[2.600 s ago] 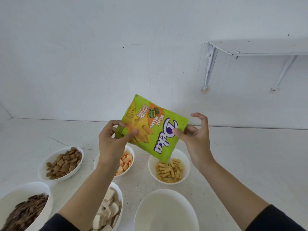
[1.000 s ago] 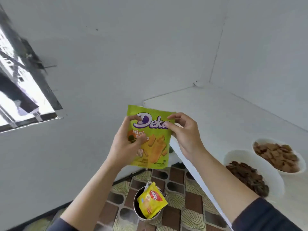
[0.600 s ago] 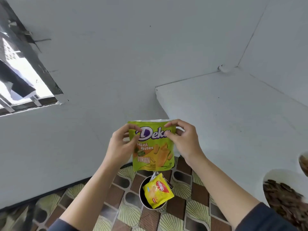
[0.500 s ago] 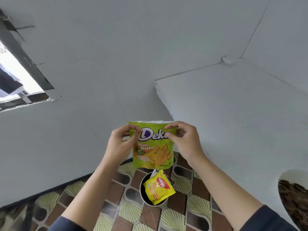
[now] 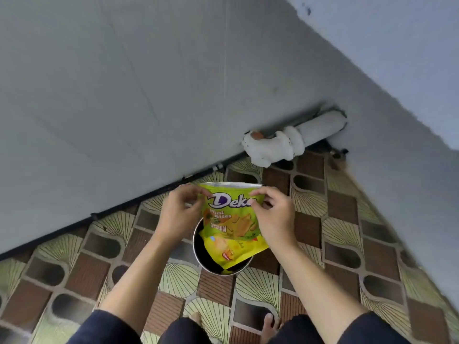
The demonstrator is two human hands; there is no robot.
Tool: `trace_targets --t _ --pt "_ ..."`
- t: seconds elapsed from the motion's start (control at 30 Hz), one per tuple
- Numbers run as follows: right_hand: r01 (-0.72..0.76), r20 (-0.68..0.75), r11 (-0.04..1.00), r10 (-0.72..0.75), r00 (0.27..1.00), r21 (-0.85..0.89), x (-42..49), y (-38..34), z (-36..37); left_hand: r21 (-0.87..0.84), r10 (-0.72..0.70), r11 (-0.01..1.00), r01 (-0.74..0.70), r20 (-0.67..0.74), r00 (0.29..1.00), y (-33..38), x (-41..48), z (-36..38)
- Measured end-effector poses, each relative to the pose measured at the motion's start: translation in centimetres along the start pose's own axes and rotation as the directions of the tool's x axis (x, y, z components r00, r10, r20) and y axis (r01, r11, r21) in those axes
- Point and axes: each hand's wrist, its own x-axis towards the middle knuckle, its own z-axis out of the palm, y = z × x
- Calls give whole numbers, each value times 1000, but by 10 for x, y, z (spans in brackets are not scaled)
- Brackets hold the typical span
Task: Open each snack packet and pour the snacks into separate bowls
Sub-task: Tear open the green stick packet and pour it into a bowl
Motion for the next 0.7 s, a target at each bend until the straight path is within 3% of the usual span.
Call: trace_targets --t 0.17,0.27,0.37,0.43,0.7 --pt "-132 74 991 131 989 0 -1 116 50 133 -118 986 97 160 980 -114 27 55" --pt "-197 119 980 195 974 7 -5 163 64 273 -100 961 31 242 965 -156 33 74" --pt "-236 161 969 245 956 -75 -6 186 68 423 -170 906 8 346 923 -170 39 79" --pt "-254 173 963 267 948 -92 -8 181 65 450 -207 893 8 395 895 -164 38 77" --pt "-153 236 987 162 958 -53 -3 62 12 326 -97 945 -37 385 918 -52 26 22"
